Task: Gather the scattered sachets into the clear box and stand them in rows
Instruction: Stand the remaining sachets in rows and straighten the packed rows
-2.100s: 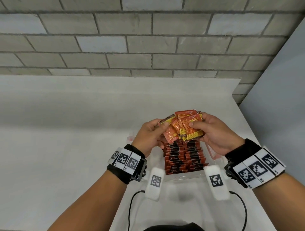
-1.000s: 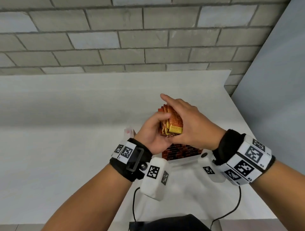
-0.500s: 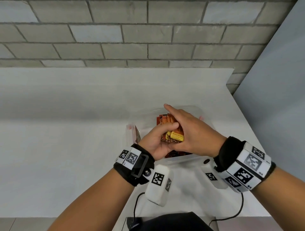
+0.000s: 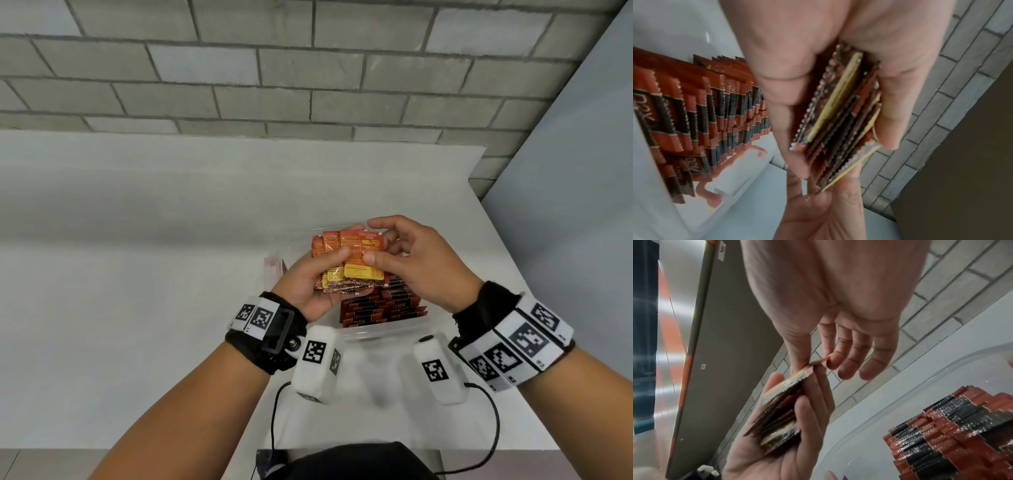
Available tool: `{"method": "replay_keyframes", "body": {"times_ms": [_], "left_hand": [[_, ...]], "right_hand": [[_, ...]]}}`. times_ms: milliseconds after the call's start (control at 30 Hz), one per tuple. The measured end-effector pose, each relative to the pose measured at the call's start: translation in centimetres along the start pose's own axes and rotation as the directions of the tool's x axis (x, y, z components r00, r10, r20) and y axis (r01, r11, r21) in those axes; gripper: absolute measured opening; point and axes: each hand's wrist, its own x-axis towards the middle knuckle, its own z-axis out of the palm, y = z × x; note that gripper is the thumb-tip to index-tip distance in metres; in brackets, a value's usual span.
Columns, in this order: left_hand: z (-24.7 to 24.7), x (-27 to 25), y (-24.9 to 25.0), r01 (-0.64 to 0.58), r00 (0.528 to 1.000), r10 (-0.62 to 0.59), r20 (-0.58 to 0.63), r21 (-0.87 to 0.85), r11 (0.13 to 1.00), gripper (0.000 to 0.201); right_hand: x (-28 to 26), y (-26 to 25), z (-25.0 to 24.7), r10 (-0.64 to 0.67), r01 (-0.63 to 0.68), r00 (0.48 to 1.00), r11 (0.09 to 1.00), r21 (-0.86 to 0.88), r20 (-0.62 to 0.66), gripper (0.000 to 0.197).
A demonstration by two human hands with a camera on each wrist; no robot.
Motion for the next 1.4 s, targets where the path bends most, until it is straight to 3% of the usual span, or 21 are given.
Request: {"method": "replay_keyframes", "body": {"times_ms": [133,233,367,467,567,700,767,800,900,1000,1100,1167,1267,1400], "left_hand": [[-0.1,-0.3,-0.3,0.036,0.996,-0.039,-0.083,-0.047,0.998,0.048],[0.2,-0.5,-0.3,0.031,0.987,-0.047,-0.154,-0.104,0.994,0.038],[0.6,-0.6,0.0,-0.031,0.994,0.019,-0.109,-0.112,0.993,0.052],[1.2,-0.5,0.1,-0.066,0.993,0.060,-0.099,-0.061,0.996,0.046],[1.5,-0.5,0.2,-0.126,0.983,0.116,-0.143,-0.060,0.990,0.045],[1.7,-0.1,0.1,-0.232,0.950,0.219,-0.221,-0.034,0.972,0.053],[1.7,0.1,0.1,-0.270,0.936,0.265,-0.231,0.010,0.963,0.050],[1.8,0.2,0.1,-0.278,0.934,0.275,-0.227,0.022,0.960,0.049],[1.8,0.2,0.0,-0.253,0.946,0.255,-0.202,0.033,0.967,0.048],[1.9,0.1,-0.2,-0.211,0.957,0.222,-0.189,0.076,0.975,0.042],[1.9,0.0,-0.4,-0.185,0.960,0.208,-0.189,0.130,0.974,0.039],[2.0,-0.1,-0.6,-0.184,0.960,0.206,-0.191,0.124,0.975,0.037],[2.0,-0.2,-0.7,-0.231,0.951,0.242,-0.191,0.082,0.970,0.039],[1.8,-0.2,-0.5,-0.229,0.955,0.235,-0.179,0.051,0.972,0.041]], "right_hand": [[0.0,0.0,-0.2,-0.043,0.049,0.993,0.998,0.050,-0.108,0.027],[-0.5,-0.1,-0.4,-0.212,0.228,0.956,0.972,0.059,-0.201,0.030],[-1.2,-0.1,0.4,-0.308,0.312,0.950,0.942,-0.123,0.051,0.027],[-1.3,0.2,0.3,-0.311,0.333,0.939,0.930,-0.156,0.148,0.032],[-1.7,0.1,-0.1,-0.217,0.228,0.967,0.971,-0.076,0.134,0.037],[-2.0,-0.1,0.3,0.078,-0.068,0.996,0.976,0.208,-0.039,0.043],[-1.9,0.2,0.8,0.196,-0.193,0.981,0.964,0.180,0.004,0.046],[-2.0,0.2,1.0,0.212,-0.215,0.977,0.958,0.192,0.032,0.038],[-1.6,-0.2,0.9,0.188,-0.175,0.982,0.937,0.302,-0.013,0.013],[-1.2,-0.9,0.4,0.195,-0.160,0.978,0.933,0.322,-0.079,0.018],[-1.0,-1.1,0.3,0.196,-0.179,0.979,0.953,0.242,-0.047,0.025],[-0.9,-1.0,0.1,0.235,-0.208,0.971,0.926,0.314,-0.048,0.028],[-0.9,-0.6,0.0,0.316,-0.285,0.949,0.844,0.454,0.008,0.020],[-1.0,-0.3,-0.5,0.270,-0.257,0.962,0.848,0.463,0.040,0.012]]}}
